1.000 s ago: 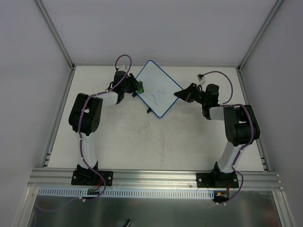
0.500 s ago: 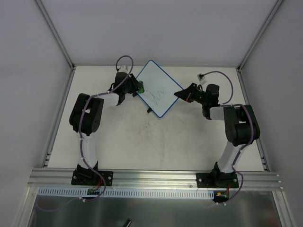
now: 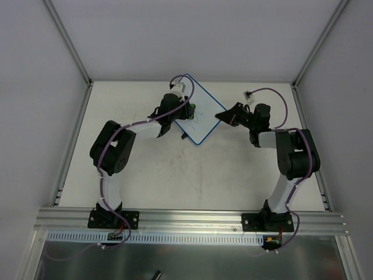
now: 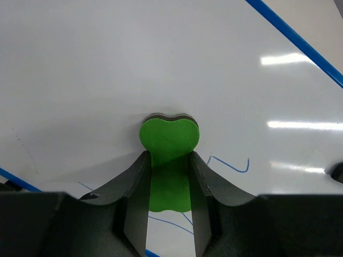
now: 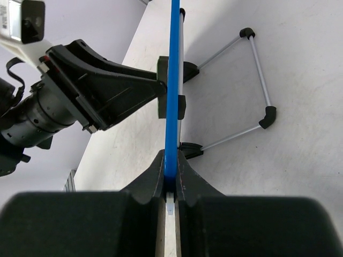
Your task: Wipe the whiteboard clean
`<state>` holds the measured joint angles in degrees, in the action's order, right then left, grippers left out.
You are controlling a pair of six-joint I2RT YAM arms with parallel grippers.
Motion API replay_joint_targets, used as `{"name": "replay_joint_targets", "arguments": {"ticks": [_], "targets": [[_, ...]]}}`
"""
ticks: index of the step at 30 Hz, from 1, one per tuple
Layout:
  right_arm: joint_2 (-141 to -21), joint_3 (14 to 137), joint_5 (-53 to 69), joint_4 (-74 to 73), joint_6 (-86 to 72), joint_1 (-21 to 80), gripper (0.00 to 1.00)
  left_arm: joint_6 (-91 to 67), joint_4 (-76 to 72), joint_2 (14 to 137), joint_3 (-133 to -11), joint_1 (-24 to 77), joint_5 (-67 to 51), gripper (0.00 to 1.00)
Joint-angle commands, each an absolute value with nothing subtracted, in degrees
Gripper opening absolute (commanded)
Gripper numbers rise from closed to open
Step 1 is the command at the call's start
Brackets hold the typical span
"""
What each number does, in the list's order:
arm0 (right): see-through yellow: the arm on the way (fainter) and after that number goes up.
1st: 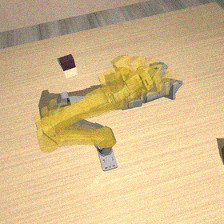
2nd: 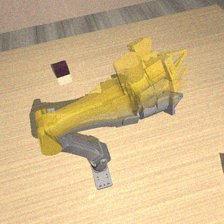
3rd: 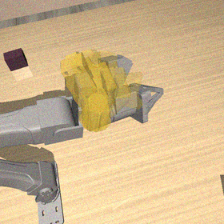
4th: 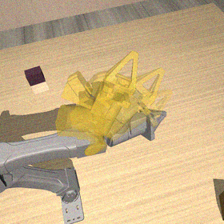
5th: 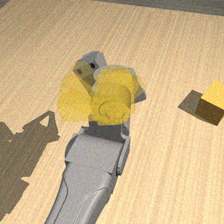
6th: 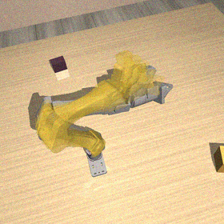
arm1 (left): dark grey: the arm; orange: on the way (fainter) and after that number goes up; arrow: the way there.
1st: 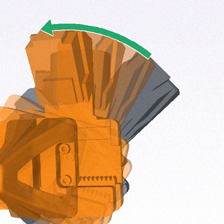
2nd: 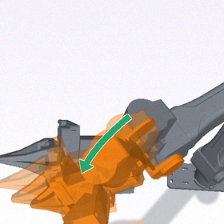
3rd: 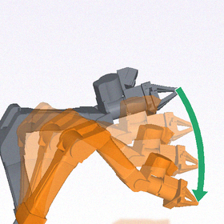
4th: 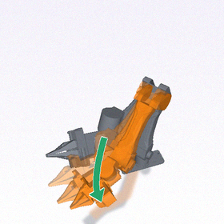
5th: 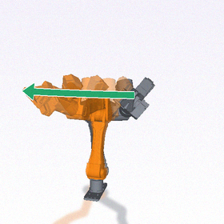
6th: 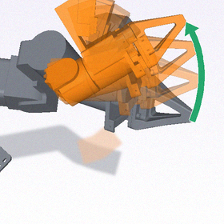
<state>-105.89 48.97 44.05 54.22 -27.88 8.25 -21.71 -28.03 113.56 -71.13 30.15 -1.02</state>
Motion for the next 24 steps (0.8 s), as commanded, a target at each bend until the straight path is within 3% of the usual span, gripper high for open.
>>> {"name": "replay_joint_targets", "arguments": {"ticks": [1, 12, 24], "targets": [[-105.4, 51.5, 46.5, 61.0, -28.3, 9.1, 0.00, -15.5, -26.7, 112.9, -72.2, 34.2, -3.7, 0.00], [-105.3, 51.5, 46.6, 61.2, -28.4, 9.0, 0.00, -2.7, -26.4, 112.2, -73.2, 41.0, -2.1, 0.00], [-105.6, 51.6, 46.6, 61.3, -28.6, 9.0, 0.00, 0.3, -25.8, 112.8, -73.7, 42.6, -1.8, 0.00]]}}
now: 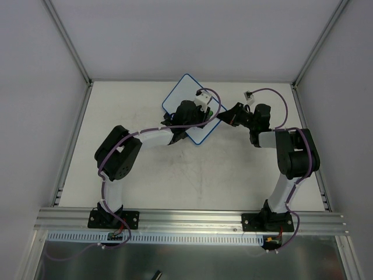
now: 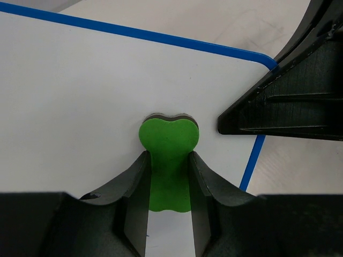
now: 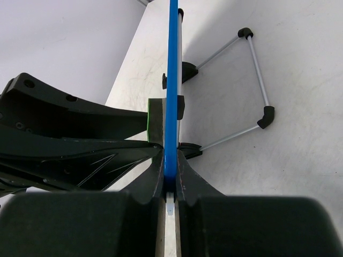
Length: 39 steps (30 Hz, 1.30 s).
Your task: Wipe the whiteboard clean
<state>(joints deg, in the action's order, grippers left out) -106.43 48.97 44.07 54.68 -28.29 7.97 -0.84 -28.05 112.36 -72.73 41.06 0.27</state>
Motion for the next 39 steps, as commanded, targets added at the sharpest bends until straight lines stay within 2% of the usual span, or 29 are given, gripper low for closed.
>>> {"name": "replay_joint_targets", "arguments": {"ticks": [1, 7, 15, 32, 39], "targets": [[-105.6, 51.6, 46.6, 61.3, -28.6, 9.1, 0.00, 0.3, -25.7, 112.9, -73.8, 42.6, -1.4, 0.00], [-105.5, 51.5, 46.6, 61.3, -28.6, 9.0, 0.00, -8.8, -26.2, 113.8, -71.9, 41.7, 3.5, 0.00], [-105.3, 51.3, 46.6, 61.6, -28.8, 8.9, 0.00, -17.0, -28.3, 112.7, -68.5, 37.5, 3.5, 0.00], [-105.5, 51.3, 46.9, 62.6, -29.4, 8.7, 0.00, -38.5, -27.2, 114.4, -62.7, 22.9, -6.4, 0.00], [-105.7, 51.3, 46.9, 62.8, -29.8, 8.8, 0.00, -45.5, -27.8, 117.2, -62.1, 20.3, -8.9, 0.00]]}}
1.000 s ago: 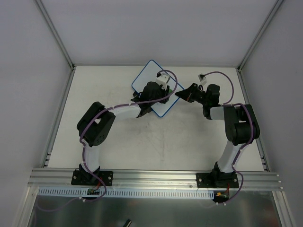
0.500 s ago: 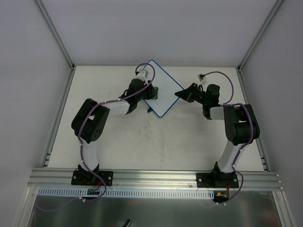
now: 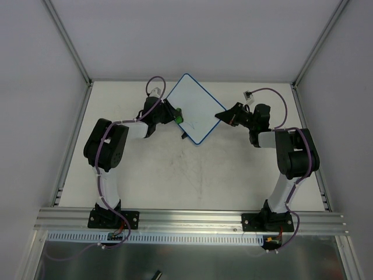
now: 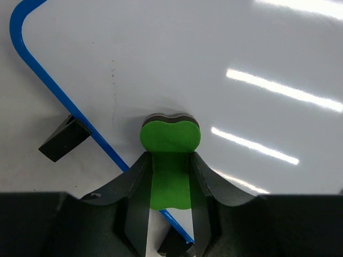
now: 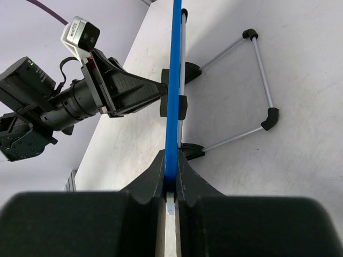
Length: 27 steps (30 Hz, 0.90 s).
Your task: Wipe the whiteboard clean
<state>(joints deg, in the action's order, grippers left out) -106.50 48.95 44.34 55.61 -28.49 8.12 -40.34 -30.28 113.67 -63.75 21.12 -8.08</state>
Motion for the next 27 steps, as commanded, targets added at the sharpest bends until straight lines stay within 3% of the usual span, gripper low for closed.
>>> {"name": "replay_joint_targets", "arguments": {"ticks": [1, 14, 21, 27], "targets": [[-105.7, 51.3, 47.0, 62.8, -29.8, 8.7, 0.00, -46.3, -28.3, 117.4, -61.8, 19.7, -9.1, 0.00], [-105.8, 51.3, 46.9, 63.0, -30.0, 8.7, 0.00, -47.7, -28.0, 117.0, -61.0, 19.1, -8.2, 0.00], [-106.1, 51.4, 46.9, 63.3, -30.1, 8.6, 0.00, -39.2, -27.0, 117.2, -65.5, 22.9, -8.6, 0.00], [-106.1, 51.5, 47.0, 63.3, -30.4, 8.6, 0.00, -29.6, -25.5, 114.2, -67.2, 29.7, -1.9, 0.00]]}}
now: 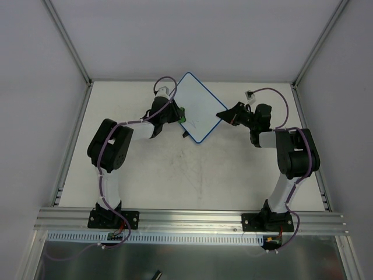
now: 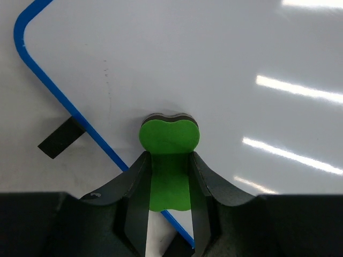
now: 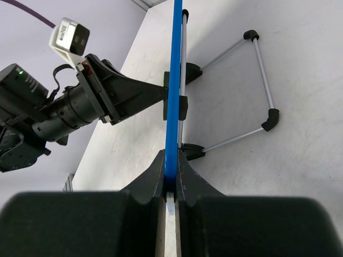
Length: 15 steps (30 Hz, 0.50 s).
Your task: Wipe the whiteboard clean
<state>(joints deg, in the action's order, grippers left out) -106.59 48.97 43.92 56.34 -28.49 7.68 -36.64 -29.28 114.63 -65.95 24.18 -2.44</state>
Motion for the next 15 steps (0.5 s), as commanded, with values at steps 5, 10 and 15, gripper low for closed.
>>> {"name": "replay_joint_targets", "arguments": {"ticks": [5, 10, 15], "targets": [[-106.3, 51.8, 47.0, 63.5, -30.7, 8.6, 0.00, -26.5, -24.5, 113.6, -68.0, 33.5, -1.2, 0.00], [-106.4, 51.8, 47.1, 63.7, -30.8, 8.6, 0.00, -22.9, -24.5, 113.1, -68.3, 36.4, -2.0, 0.00], [-106.4, 51.8, 47.1, 63.7, -30.9, 8.6, 0.00, -19.0, -23.1, 112.9, -68.9, 38.9, -2.6, 0.00]]}}
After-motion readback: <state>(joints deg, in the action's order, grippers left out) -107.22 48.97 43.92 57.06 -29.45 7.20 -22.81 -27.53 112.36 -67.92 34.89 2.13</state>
